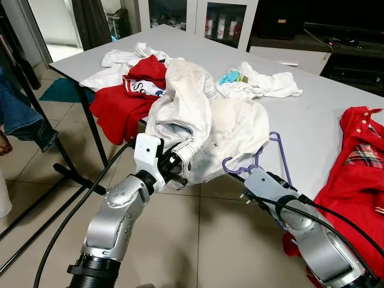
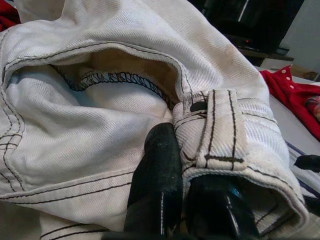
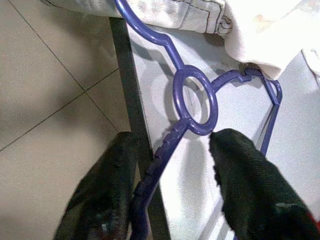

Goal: Hang hanger

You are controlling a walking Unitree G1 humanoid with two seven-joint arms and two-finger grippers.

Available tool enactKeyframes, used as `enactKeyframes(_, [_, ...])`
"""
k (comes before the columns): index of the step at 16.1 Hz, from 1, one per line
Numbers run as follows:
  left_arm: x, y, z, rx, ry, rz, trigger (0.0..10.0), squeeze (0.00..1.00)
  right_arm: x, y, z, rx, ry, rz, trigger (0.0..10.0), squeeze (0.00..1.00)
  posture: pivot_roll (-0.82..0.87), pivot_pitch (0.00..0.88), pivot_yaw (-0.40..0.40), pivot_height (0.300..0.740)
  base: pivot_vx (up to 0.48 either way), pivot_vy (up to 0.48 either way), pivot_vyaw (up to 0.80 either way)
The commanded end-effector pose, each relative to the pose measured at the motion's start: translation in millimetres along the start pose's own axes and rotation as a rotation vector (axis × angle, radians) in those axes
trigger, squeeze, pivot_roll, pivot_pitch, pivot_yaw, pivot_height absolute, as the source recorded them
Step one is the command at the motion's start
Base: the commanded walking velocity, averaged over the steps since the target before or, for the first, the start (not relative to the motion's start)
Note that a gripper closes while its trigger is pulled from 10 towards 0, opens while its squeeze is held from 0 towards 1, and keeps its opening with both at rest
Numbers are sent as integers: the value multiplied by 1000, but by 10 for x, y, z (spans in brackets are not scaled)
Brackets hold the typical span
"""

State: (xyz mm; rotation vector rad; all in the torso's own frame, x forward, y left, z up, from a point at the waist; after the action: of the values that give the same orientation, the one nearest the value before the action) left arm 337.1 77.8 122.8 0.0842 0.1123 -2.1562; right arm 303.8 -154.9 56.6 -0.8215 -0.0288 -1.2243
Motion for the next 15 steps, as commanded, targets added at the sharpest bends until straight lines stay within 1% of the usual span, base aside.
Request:
enactKeyframes(1, [10, 32, 71, 19, 15, -1, 10000, 0, 99, -11, -12, -1, -5, -26, 0, 0, -49, 0, -45, 740, 0, 0, 0])
enactKeyframes(4, [11, 31, 70, 19, 15, -3, 10000, 0, 100, -17, -28, -2, -4, -21, 0, 0, -51, 0, -44, 740, 0, 0, 0])
enactKeyframes(6, [6, 33, 71, 19, 16, -3, 10000, 0, 141, -27, -6, 4, 7, -28, 0, 0, -53, 0, -41, 740, 0, 0, 0])
enactKeyframes(7, [2, 33, 72, 20, 17, -3, 10000, 0, 216, -32, 34, 15, 17, -46, 0, 0, -53, 0, -41, 740, 0, 0, 0])
enactKeyframes(9, [1, 37, 76, 21, 18, -4, 10000, 0, 307, -30, 61, 23, 14, -68, 0, 0, -54, 0, -40, 740, 0, 0, 0])
enactKeyframes(15, [-6, 46, 84, 23, 20, -1, 10000, 0, 393, -33, 73, 29, 20, -84, 0, 0, -50, 0, -43, 740, 0, 0, 0])
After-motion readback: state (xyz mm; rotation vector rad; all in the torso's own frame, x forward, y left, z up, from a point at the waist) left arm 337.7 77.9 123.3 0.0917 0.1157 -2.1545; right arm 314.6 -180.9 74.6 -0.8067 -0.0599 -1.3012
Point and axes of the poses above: a point about 5 cm out from each wrist's last joint towards the gripper, its own y axis pointing out of the wrist towards the gripper, its own z axis along the axis of the wrist's last joint, x = y × z, the point moved 6 cm from there along y, pointing out of the wrist towards the gripper, and after that the axes turned 15 degrees about y, right-handed, at the moved point
